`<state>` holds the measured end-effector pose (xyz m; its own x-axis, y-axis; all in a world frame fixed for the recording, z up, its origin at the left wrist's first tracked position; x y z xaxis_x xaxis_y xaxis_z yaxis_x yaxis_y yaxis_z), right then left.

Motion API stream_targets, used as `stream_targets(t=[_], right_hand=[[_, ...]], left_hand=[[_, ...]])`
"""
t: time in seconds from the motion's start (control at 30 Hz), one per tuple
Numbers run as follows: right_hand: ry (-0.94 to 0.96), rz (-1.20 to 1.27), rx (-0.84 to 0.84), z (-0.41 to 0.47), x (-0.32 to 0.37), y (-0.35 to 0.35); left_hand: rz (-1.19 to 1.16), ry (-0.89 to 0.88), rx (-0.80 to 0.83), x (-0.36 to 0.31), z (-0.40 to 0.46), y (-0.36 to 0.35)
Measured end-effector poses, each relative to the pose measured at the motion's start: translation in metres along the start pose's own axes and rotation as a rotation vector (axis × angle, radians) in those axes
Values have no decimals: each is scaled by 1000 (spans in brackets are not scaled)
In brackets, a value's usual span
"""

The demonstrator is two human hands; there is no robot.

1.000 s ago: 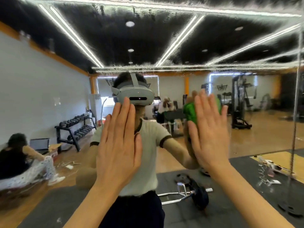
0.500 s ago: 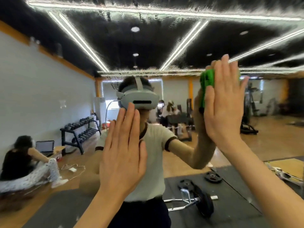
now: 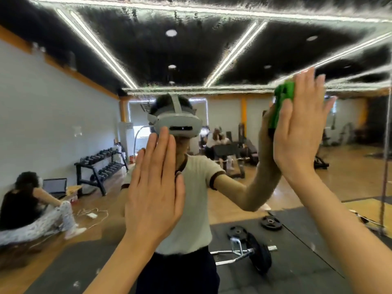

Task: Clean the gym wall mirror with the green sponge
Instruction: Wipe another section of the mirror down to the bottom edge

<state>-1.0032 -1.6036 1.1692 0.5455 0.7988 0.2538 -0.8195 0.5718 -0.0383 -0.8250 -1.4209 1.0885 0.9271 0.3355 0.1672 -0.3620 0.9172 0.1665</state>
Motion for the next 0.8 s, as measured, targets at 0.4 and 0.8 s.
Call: stream_targets(t=[0.4, 0.8], right_hand=[[303, -30, 131, -95, 18, -4], [573, -34, 185, -164, 65, -13]], left_hand=[[-16, 13, 20, 0, 0, 0], [-82, 36, 27, -3, 0, 6]])
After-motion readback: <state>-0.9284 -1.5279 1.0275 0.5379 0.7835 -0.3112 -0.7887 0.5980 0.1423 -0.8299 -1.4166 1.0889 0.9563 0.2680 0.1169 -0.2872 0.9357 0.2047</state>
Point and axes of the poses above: each hand's wrist, its own z-axis towards the middle knuckle, its own y-axis out of the back of the hand, x = y × z, the point moved 7 cm from there along z, towards the middle knuckle, and after that the axes turned 5 degrees about -z, right-handed, at the moved point
